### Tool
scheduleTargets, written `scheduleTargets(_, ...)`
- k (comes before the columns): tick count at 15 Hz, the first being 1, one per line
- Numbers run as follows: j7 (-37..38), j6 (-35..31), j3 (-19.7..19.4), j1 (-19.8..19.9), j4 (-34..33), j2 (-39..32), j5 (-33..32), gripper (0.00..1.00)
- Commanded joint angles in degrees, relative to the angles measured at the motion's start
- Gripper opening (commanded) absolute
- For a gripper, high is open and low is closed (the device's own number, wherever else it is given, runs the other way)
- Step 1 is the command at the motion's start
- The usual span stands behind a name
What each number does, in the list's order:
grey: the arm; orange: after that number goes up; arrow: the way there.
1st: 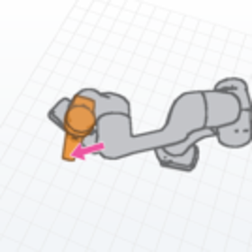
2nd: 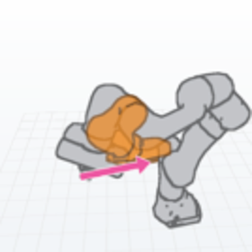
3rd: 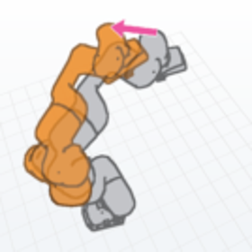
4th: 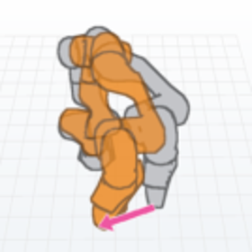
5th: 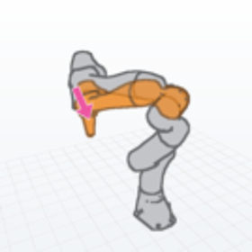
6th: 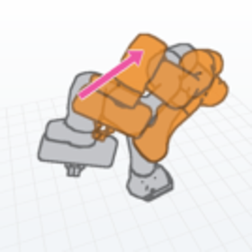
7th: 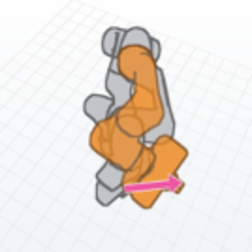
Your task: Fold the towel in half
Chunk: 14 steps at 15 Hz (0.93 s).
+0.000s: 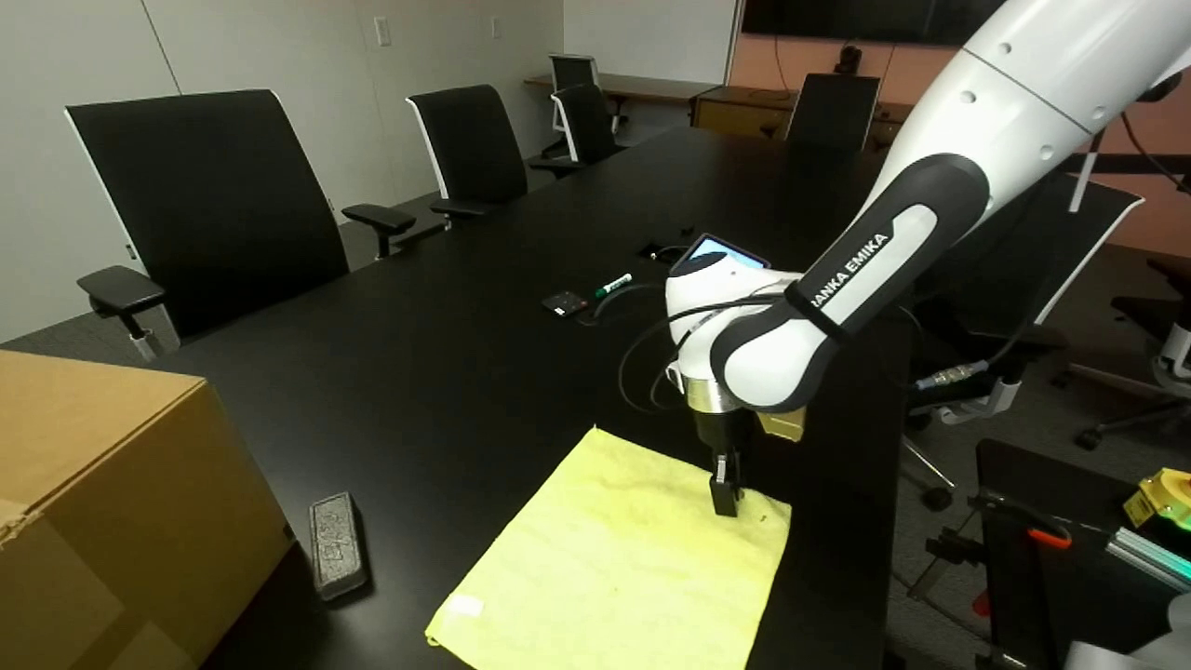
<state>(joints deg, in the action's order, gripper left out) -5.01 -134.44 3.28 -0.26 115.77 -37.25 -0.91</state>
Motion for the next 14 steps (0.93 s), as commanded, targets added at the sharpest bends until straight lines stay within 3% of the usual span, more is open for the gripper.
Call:
scheduleTargets(1,-0.5,7.7,-0.5,-0.8,-2.5,1.1,-1.3,0.09)
scheduleTargets(6,-7.4,20.7,1.3,0.9,-8.4,2.2,-0.2,0.09)
scheduleTargets(11,-5.4,33.8,0.6,0.1,-23.0,-1.1,1.0,0.04)
scheduleTargets(14,-4.9,39.8,0.7,-0.6,-31.8,-4.2,1.1,0.07)
